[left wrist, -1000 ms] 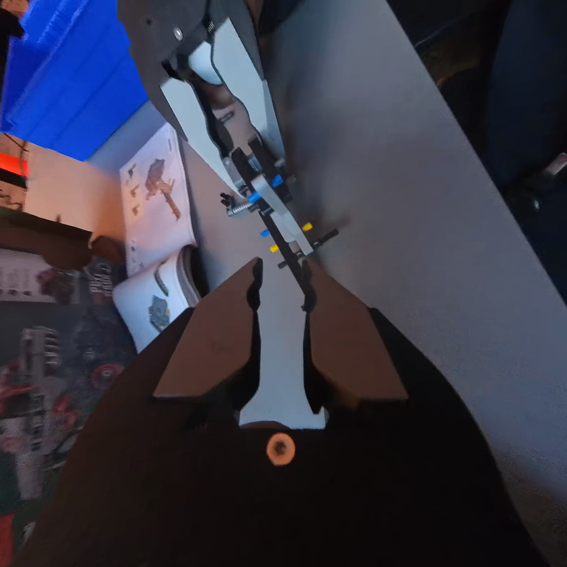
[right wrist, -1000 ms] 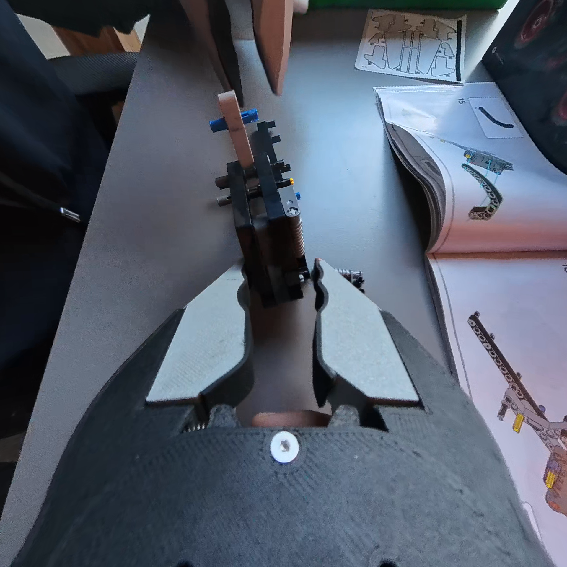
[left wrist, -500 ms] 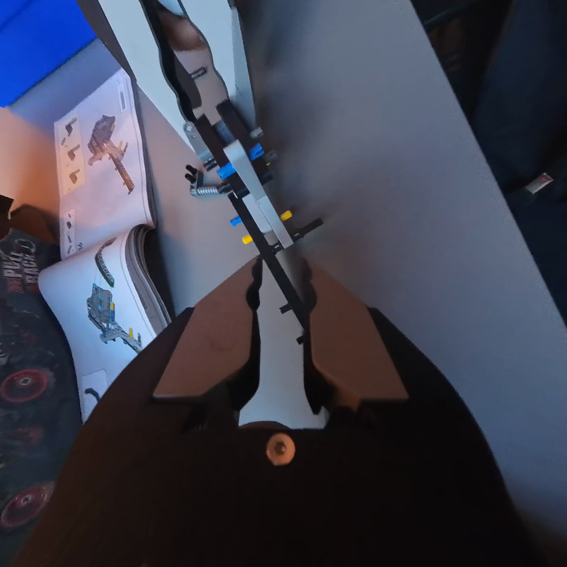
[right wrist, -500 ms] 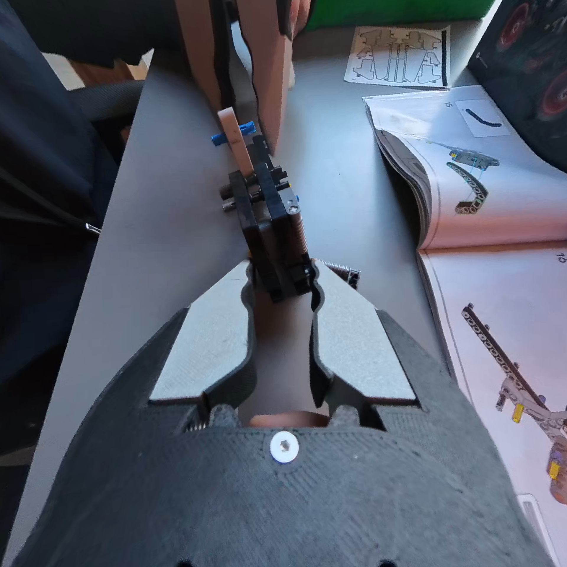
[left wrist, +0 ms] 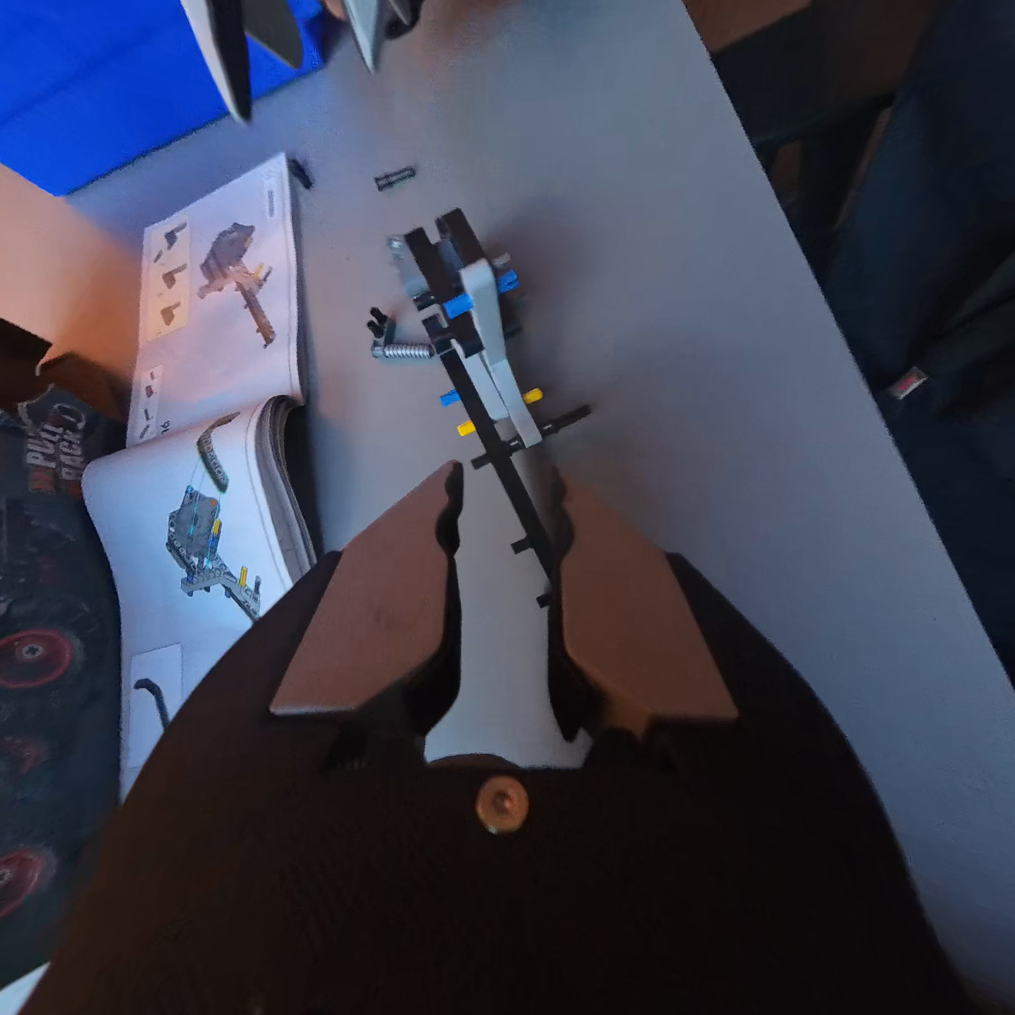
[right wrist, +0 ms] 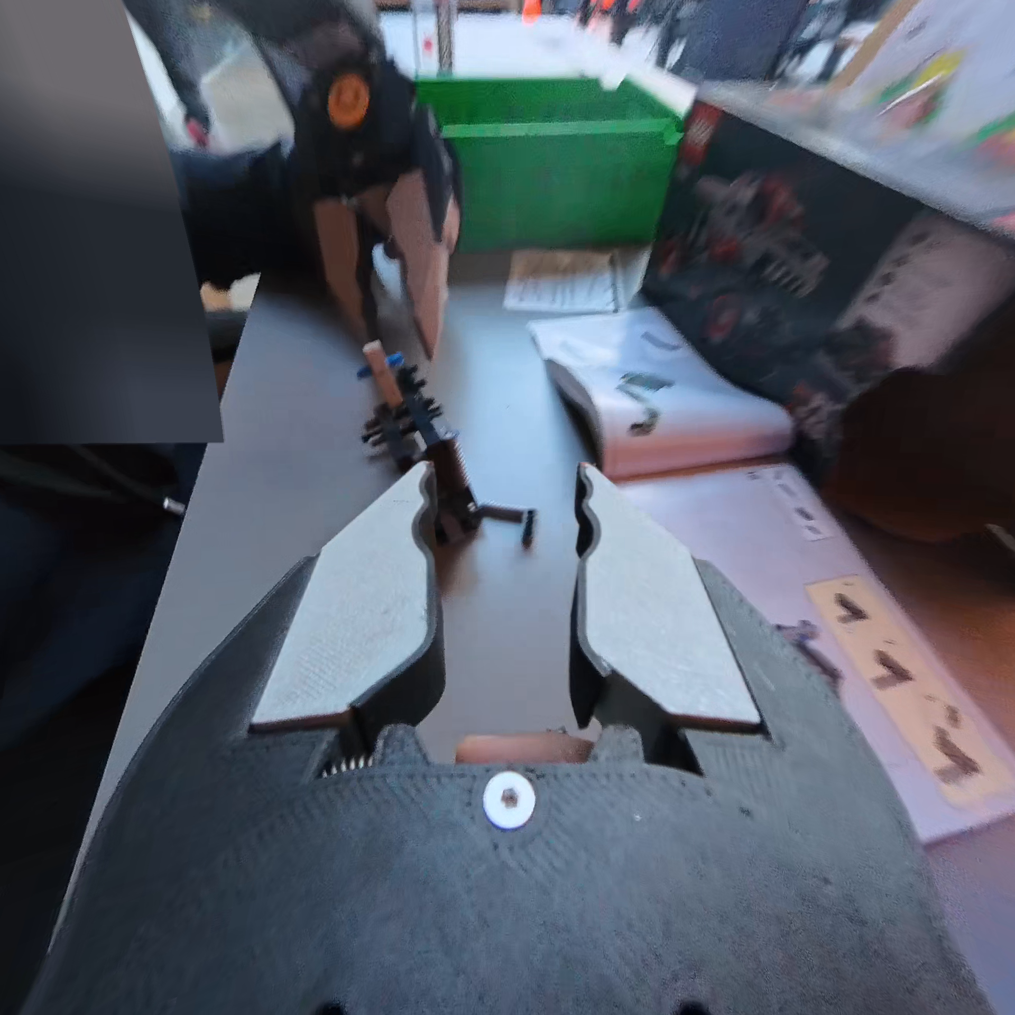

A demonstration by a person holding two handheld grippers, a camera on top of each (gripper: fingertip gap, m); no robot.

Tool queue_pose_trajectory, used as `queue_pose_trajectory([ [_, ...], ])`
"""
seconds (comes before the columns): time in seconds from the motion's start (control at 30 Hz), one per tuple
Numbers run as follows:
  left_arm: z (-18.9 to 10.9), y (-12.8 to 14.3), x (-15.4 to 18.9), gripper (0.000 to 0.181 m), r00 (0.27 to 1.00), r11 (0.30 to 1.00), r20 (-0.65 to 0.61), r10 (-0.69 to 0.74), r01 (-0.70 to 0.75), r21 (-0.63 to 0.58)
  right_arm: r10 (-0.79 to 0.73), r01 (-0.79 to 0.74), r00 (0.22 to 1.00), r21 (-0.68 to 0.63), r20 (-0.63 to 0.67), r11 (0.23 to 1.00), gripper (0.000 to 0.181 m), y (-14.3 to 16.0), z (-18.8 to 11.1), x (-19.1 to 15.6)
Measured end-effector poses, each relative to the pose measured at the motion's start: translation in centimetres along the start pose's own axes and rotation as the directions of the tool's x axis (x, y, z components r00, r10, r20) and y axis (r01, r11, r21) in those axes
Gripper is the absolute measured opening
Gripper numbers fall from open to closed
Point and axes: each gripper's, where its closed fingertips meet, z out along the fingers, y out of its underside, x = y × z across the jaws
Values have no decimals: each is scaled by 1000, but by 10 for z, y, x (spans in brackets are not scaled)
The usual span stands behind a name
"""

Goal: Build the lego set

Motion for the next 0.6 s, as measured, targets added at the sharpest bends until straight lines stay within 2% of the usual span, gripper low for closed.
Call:
queue_pose_trajectory([
  [0.03, -3, -2, -1, 29, 999, 999, -5, -31, 31, 32, -1, 2, 1000, 48, -31, 999, 48, -9, -8, 5],
  [0.17, -15, -9, -14, 33, 983, 968, -14, -183, 182, 173, 12, 27, 987, 242, -158, 970, 47, -42, -39, 23],
  [0.33, -25, -28, -26, 47, 942, 890, -81, -326, 334, 311, 75, 55, 944, 378, -321, 924, 44, -62, -71, 45],
  [0.47, -25, -30, -27, 52, 926, 866, -113, -361, 378, 327, 142, 76, 897, 461, -420, 884, 41, -66, -94, 62],
  [0.6, -18, -20, -31, 58, 917, 866, -106, -384, 398, 303, 223, 38, 880, 529, -419, 848, 44, -64, -108, 74],
])
